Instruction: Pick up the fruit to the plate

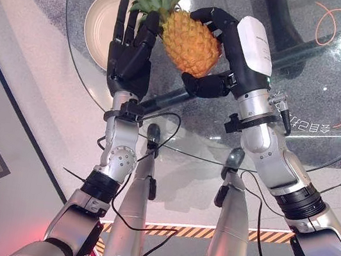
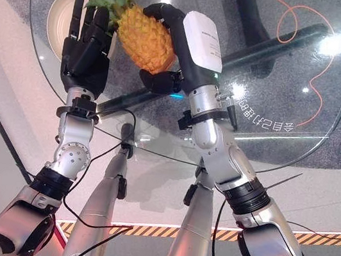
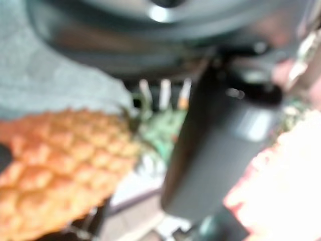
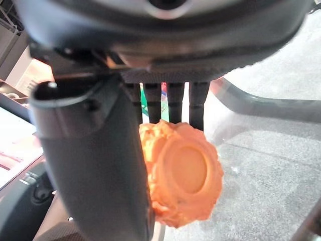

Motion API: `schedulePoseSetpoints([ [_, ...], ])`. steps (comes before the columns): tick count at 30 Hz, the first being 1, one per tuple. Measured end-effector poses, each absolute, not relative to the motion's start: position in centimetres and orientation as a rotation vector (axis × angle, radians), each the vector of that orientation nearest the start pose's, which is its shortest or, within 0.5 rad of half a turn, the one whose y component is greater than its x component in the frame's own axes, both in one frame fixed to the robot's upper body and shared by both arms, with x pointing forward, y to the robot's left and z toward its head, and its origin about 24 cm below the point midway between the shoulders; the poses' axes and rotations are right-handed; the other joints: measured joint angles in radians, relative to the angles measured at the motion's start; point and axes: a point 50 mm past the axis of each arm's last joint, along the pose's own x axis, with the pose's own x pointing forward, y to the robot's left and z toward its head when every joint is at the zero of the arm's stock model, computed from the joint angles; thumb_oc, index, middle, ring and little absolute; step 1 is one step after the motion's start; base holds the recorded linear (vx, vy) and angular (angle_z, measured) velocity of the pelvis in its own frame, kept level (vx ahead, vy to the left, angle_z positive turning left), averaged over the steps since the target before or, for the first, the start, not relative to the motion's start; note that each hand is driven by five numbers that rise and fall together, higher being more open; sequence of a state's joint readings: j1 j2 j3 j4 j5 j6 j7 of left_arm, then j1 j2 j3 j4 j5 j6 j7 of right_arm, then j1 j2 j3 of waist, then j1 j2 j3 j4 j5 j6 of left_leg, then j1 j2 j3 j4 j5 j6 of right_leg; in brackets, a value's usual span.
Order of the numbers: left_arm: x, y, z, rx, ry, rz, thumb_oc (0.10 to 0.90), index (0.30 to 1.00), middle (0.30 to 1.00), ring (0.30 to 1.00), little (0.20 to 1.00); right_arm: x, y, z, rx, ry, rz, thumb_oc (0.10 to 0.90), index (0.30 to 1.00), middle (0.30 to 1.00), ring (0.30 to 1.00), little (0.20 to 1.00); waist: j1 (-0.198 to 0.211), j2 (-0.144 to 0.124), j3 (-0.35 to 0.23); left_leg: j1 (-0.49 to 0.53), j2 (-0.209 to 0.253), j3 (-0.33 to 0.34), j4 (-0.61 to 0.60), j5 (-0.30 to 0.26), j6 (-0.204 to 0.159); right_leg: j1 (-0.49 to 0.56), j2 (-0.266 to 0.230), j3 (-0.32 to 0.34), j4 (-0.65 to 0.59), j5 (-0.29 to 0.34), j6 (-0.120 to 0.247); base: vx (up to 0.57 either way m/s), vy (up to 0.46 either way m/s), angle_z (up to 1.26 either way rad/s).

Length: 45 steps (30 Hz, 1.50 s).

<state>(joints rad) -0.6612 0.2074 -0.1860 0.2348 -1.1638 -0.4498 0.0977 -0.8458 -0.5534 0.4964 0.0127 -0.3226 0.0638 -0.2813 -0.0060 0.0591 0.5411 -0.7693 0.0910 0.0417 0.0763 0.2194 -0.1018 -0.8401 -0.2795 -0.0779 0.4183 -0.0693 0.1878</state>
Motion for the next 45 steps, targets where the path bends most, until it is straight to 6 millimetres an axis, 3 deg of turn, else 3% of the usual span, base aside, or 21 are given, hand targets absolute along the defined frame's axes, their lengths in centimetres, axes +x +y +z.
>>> schedulePoseSetpoints([
  [32,34.8,14.2,19.2,-0.95,-0.46,-0.199,0.8,0.9,0.9,0.9,0.9,32.6,-10.3,25.6,-1.041,-0.879,0.089,0.1,0.3,0.3,0.3,0.2,0.0,0.0,0.0,0.0,0.0,-0.001,-0.007,0.002,0.0,0.0,0.0,-0.002,-0.003,0.0,0.0,0.0,0.0,0.0],
  [33,34.9,14.2,19.3,-0.943,-0.455,-0.202,0.624,0.749,0.749,0.749,0.724,32.6,-10.3,25.6,-1.044,-0.879,0.089,0.1,0.3,0.3,0.3,0.2,0.0,0.0,0.0,0.0,0.0,-0.001,-0.007,0.002,0.0,0.0,0.0,-0.002,-0.003,0.0,0.0,0.0,0.0,0.0],
  [35,34.9,14.4,19.3,-0.938,-0.451,-0.201,0.191,0.378,0.378,0.378,0.291,32.6,-10.4,25.6,-1.047,-0.879,0.088,0.1,0.3,0.3,0.3,0.2,0.0,0.0,0.0,0.0,0.0,-0.001,-0.007,0.002,0.0,0.0,0.0,-0.002,-0.004,0.0,0.0,0.0,0.0,0.0],
  [36,34.9,14.5,19.3,-0.941,-0.451,-0.199,0.119,0.316,0.316,0.316,0.219,32.6,-10.4,25.6,-1.045,-0.882,0.088,0.1,0.3,0.3,0.3,0.2,0.0,0.0,0.0,0.0,0.0,-0.001,-0.007,0.002,0.0,-0.001,0.0,-0.002,-0.004,0.0,0.0,0.0,0.0,0.0],
  [45,35.2,17.1,19.5,-0.95,-0.478,-0.125,0.1,0.3,0.3,0.3,0.2,31.2,-9.5,26.0,-1.039,-1.0,0.155,0.1,0.3,0.3,0.3,0.2,-0.003,0.0,0.0,0.0,0.0,-0.001,-0.008,0.002,0.0,-0.001,0.0,-0.002,-0.004,0.0,0.0,0.0,0.0,0.0],
])
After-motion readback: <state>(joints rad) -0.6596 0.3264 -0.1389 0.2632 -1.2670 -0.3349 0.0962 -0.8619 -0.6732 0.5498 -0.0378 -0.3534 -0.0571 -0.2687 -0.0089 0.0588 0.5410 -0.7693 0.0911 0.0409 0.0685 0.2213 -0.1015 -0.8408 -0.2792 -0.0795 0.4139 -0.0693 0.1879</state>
